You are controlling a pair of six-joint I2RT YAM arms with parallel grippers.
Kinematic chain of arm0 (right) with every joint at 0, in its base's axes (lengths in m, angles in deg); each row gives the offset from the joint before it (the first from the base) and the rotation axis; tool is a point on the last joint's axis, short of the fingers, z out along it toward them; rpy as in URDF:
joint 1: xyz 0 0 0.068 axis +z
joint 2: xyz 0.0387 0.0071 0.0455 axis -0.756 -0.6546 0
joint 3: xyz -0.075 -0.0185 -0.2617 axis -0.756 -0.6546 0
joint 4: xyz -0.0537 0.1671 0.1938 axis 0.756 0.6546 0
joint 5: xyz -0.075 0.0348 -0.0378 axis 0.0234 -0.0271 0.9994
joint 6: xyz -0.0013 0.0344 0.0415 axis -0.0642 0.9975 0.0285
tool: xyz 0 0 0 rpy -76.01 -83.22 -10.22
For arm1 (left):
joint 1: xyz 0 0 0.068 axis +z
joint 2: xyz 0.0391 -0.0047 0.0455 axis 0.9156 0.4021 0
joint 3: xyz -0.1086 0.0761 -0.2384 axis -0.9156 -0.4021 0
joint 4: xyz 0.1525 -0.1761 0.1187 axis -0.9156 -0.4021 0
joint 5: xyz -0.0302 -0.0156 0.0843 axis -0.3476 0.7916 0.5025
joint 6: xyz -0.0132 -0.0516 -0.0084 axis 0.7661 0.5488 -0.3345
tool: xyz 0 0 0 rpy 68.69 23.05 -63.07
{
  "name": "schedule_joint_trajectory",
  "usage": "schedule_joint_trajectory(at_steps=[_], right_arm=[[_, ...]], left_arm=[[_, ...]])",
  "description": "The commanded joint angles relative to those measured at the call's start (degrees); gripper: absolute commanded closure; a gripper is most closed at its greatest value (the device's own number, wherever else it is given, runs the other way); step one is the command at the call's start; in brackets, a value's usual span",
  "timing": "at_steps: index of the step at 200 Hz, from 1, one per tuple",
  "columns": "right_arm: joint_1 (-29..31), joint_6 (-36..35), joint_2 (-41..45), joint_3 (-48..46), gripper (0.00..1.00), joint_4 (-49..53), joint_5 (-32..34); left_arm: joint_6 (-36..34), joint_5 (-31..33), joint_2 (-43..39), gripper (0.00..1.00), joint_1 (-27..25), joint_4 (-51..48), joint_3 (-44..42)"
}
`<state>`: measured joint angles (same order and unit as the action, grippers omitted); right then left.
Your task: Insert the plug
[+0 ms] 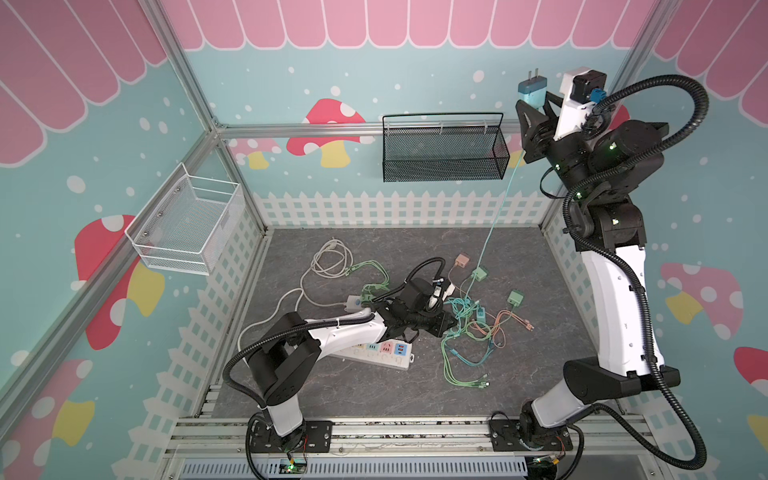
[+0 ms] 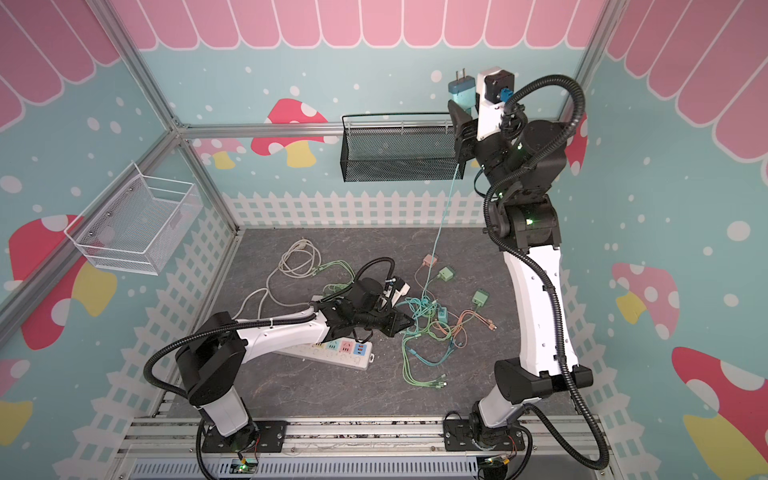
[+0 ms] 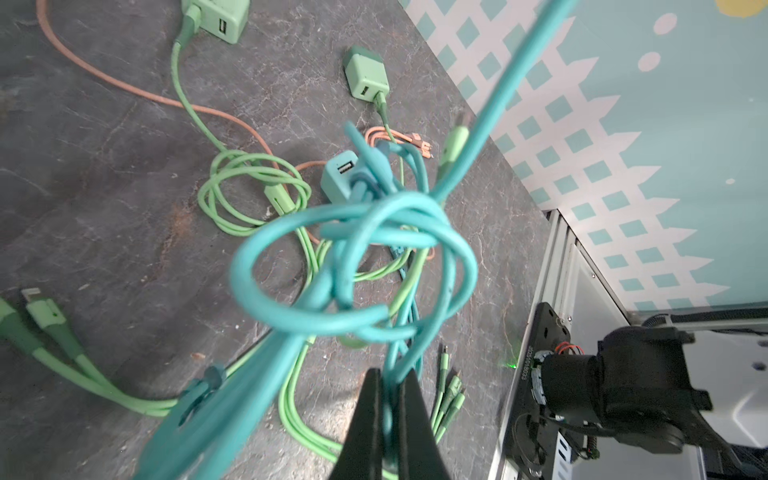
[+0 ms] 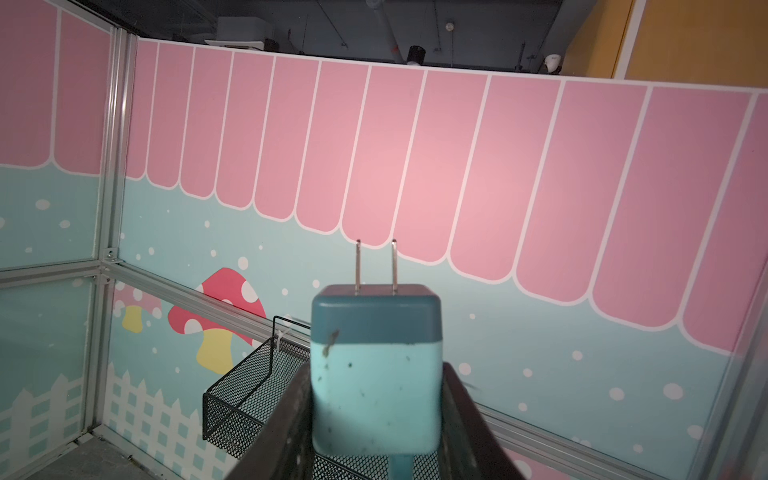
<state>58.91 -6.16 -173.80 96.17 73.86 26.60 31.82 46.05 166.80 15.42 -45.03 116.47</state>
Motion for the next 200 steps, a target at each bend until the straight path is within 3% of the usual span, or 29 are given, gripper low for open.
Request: schedule_joint_trajectory(at_steps=[1, 46, 93, 123, 140, 164, 200], right_arm=[[-0.1, -3.8, 2.8, 2.0, 0.77, -3.8, 3.6], [-0.2, -5.1, 6.6, -2.1, 0.78, -4.6, 5.1], [-0.2, -5.5, 9.8, -7.2, 0.78, -5.2, 5.8], [-0.2, -4.3, 12.6, -13.9, 0.78, -5.8, 2.1], [-0.1, -4.1, 13.5, -16.2, 0.78, -4.2, -1.7], [-0.1, -2.5, 15.5, -21.1, 0.78, -2.5, -8.9], [-0.1, 1.0, 18.5, -34.1, 0.78, -4.2, -18.9]], left_arm=[[-1.9, 4.2, 4.3, 1.00, 0.3, -5.2, 2.8], [0.5, 7.2, 10.5, 1.00, 3.0, -7.1, 9.2], [2.9, 6.1, 12.0, 1.00, 6.2, -7.3, 8.6], [1.8, 5.5, 10.9, 0.62, 6.5, -9.0, 10.1], [1.3, 5.2, 8.9, 0.49, 6.8, -11.2, 11.5], [0.4, 5.1, 4.0, 0.37, 7.8, -15.7, 12.9], [0.8, 5.7, -6.4, 0.27, 10.8, -22.4, 11.4]])
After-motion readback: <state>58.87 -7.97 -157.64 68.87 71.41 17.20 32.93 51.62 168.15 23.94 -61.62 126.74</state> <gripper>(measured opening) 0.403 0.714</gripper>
